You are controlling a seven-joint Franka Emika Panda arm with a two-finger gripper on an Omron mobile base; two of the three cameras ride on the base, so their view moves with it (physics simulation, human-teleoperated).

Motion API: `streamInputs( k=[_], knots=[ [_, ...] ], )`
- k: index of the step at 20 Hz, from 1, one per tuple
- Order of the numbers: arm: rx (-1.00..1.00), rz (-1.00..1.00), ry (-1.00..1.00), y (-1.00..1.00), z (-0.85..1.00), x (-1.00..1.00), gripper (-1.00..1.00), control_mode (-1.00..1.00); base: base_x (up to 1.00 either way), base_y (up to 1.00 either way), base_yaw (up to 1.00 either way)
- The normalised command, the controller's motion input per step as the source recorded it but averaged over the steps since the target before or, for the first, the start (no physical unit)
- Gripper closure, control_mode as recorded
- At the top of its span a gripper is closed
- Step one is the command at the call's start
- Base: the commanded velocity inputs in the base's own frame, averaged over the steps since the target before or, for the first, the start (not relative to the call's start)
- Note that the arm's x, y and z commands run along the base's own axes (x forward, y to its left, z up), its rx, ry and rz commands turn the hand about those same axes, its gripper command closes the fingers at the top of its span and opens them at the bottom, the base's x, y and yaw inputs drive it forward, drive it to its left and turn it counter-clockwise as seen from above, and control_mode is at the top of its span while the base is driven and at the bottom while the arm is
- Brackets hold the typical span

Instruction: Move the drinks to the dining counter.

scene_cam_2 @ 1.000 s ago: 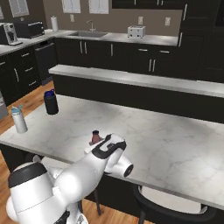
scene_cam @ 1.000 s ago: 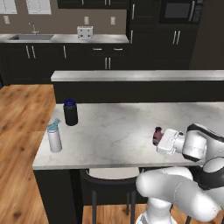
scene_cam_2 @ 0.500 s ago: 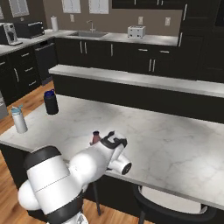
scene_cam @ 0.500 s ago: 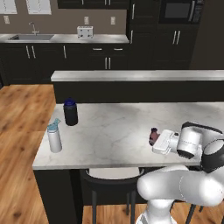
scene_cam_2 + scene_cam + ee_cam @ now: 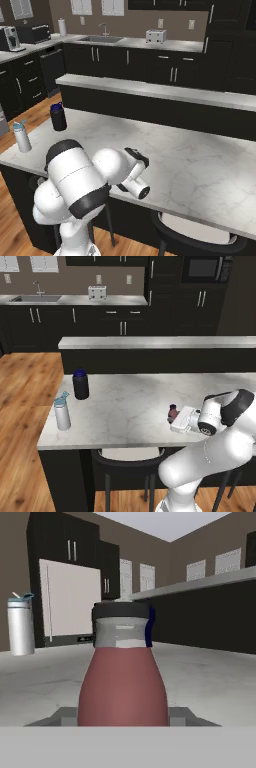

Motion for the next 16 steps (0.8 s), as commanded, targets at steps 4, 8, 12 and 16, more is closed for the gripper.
streamInputs(
  k=[4,8,12,16],
  knots=[
    [0.0,0.0,0.0,-0.02,-0.34,0.27,1.0,-1.0,0.0,0.0,0.0],
    [0.0,0.0,0.0,-0.07,-0.33,0.26,1.0,-1.0,0.0,0.0,0.0],
    [0.0,0.0,0.0,-0.16,-0.38,0.15,1.0,-1.0,0.0,0.0,0.0],
    [0.0,0.0,-0.01,-0.13,-0.46,0.01,1.0,-1.0,0.0,0.0,0.0]
  ],
)
